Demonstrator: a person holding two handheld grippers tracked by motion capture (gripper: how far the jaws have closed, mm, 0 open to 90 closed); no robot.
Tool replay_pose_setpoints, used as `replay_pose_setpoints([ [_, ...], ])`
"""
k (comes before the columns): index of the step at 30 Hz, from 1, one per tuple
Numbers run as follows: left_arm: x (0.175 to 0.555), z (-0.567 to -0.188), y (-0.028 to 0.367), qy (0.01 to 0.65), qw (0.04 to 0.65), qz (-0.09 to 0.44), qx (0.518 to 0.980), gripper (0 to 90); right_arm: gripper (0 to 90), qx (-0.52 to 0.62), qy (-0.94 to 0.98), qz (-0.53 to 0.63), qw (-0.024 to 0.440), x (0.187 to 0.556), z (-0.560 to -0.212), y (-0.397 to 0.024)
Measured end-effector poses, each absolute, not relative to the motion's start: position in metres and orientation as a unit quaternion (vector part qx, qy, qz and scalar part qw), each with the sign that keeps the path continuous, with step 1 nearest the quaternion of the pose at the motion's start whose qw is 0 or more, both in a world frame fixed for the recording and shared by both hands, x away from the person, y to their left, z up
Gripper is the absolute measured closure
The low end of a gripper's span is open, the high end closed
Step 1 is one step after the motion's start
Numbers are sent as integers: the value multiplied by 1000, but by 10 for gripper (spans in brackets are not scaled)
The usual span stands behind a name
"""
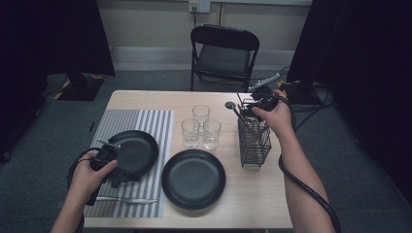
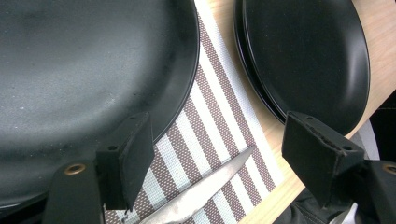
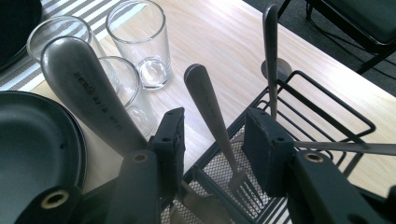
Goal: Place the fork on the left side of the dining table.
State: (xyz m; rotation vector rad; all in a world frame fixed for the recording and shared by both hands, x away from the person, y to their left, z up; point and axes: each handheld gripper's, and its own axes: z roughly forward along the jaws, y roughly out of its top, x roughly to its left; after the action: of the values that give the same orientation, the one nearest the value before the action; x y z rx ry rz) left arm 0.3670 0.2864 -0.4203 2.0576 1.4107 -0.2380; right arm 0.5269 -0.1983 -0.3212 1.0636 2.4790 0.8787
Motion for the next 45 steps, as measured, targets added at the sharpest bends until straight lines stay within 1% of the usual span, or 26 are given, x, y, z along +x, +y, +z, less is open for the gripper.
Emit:
replay_pose_setpoints([
  [9, 367, -422, 286, 533, 310, -93, 782, 251, 621, 366, 867, 306, 145, 530, -328, -193],
  [18, 367, -423, 286, 536, 308, -93, 781, 252, 648, 363, 870, 300, 149, 534, -332, -189],
  [27, 368, -422, 288, 531, 306, -96, 784, 253, 697, 363, 868, 303, 151, 536, -334, -186],
  [45, 368, -423, 289, 534, 305, -93, 783, 252, 733, 364, 865, 305, 164, 540, -343, -183],
])
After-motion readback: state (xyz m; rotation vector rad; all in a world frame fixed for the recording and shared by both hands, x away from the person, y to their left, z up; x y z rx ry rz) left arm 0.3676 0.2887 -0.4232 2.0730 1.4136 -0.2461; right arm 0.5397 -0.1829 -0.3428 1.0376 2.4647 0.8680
